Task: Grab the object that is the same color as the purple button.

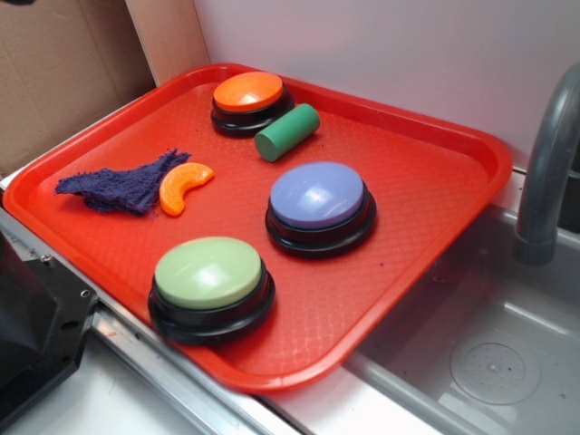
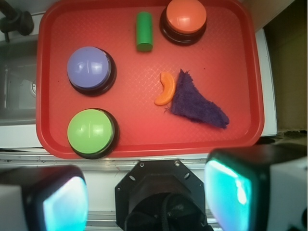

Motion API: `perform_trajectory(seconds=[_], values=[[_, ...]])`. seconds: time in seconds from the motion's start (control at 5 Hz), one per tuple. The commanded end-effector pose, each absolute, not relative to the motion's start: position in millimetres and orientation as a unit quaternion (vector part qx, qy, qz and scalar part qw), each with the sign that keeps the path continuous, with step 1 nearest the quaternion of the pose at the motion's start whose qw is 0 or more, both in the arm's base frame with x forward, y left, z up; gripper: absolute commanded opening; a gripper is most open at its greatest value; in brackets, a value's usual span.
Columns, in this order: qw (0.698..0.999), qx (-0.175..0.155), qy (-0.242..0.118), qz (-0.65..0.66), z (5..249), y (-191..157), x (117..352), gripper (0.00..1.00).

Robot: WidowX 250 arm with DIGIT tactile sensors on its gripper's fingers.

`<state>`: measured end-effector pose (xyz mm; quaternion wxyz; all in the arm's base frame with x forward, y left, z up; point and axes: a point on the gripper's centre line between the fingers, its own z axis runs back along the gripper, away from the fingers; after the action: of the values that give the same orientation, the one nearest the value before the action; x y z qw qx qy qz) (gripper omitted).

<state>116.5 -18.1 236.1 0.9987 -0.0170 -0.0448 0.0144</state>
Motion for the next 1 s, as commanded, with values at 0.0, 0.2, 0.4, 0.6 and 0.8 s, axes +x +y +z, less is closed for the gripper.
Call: perform_trajectory(seconds=[0.0, 0.2, 0.4, 0.6, 0.8], values=[[0.999, -0.017, -0.045, 0.014, 236.1, -18.1, 116.5, 1.0], [0.999, 0.034, -0.036, 0.019, 196.9, 25.7, 147.5, 1.0], [0.999, 0.032, -0.028, -0.006, 167.2, 53.3, 166.3, 1.0], [0.997, 0.04, -0.033, -0.059, 138.2, 76.5, 171.6, 1.0], [0.993, 0.022, -0.049, -0.107, 97.5, 93.0, 170.6, 1.0]])
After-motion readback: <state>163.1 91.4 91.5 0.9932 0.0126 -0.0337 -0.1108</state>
